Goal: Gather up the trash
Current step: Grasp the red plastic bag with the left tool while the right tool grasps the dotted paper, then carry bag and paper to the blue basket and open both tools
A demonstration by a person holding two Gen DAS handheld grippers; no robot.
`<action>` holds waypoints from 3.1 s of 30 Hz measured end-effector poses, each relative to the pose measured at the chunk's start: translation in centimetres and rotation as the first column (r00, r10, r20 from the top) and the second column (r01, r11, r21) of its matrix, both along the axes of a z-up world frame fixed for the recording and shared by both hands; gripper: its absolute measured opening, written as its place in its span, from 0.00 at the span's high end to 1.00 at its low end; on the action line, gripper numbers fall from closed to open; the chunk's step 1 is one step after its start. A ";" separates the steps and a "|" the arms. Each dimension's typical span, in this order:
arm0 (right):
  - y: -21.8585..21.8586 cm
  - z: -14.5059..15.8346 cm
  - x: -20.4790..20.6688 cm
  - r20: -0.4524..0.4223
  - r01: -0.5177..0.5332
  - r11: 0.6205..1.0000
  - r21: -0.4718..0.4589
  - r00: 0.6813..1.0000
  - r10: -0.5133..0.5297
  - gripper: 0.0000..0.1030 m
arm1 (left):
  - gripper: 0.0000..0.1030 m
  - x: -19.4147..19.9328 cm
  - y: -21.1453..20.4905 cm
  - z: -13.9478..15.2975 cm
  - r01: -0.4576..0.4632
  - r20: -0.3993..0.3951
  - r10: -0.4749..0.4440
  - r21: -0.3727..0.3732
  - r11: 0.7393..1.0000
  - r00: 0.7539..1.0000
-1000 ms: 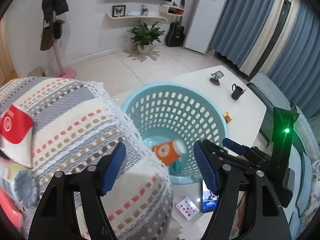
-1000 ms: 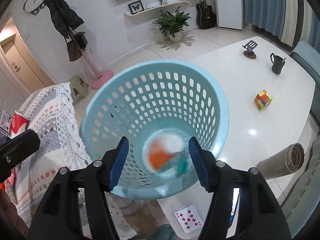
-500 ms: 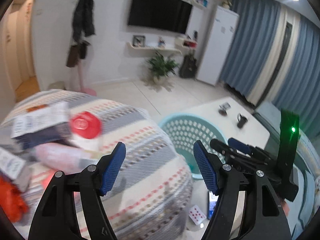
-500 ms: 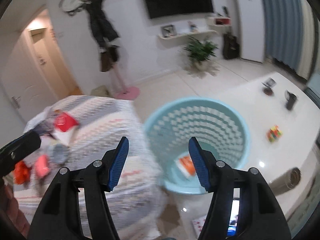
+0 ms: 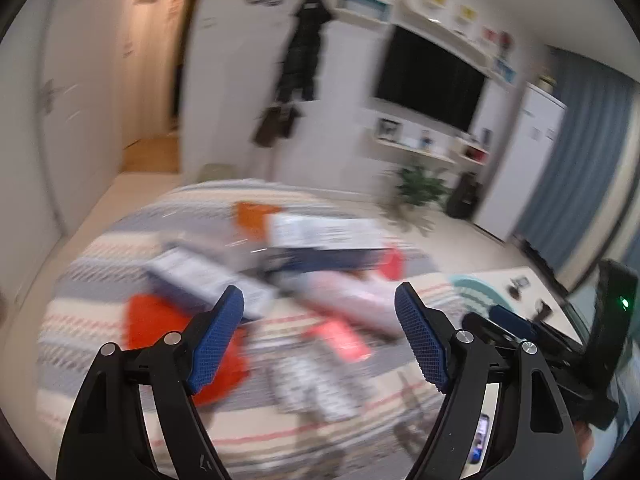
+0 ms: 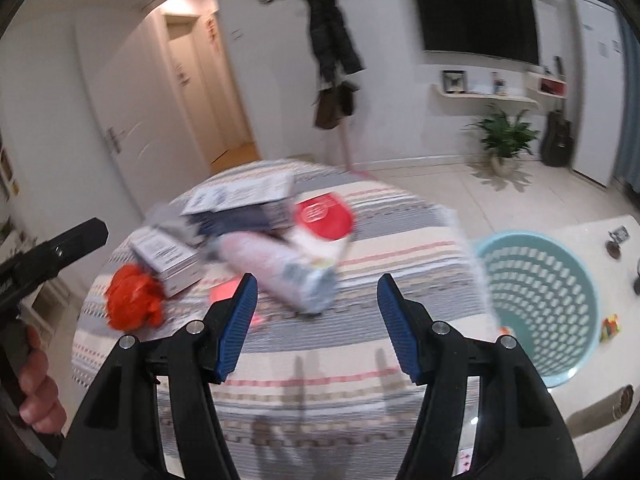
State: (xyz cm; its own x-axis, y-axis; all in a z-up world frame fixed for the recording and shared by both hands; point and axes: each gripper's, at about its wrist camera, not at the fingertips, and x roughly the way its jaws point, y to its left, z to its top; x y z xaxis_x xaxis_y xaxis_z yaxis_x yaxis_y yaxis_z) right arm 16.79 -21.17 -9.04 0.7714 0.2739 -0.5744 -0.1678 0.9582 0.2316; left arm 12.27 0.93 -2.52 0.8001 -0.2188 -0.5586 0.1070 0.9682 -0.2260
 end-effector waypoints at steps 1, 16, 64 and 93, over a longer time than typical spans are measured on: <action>1.3 -0.2 0.1 -0.003 -0.015 1.000 -0.009 1.000 0.015 0.43 | 0.26 0.0 1.5 -0.4 -0.023 -0.015 0.023 -0.006 1.000 1.000; 10.0 -5.6 1.2 -0.054 -0.140 0.982 -0.126 0.989 0.135 0.43 | 0.20 1.5 9.5 -8.5 -0.114 -0.180 0.096 -0.092 0.989 0.979; -0.9 1.9 -2.4 0.153 0.019 0.999 -0.038 0.988 -0.013 0.97 | 0.63 -1.8 -4.0 1.3 0.194 0.146 -0.197 0.030 0.980 0.970; -20.8 -5.1 -0.7 0.020 0.418 0.906 0.064 0.908 -0.419 0.98 | 0.63 7.2 -26.1 -4.3 0.495 -0.052 -0.493 0.142 0.857 0.869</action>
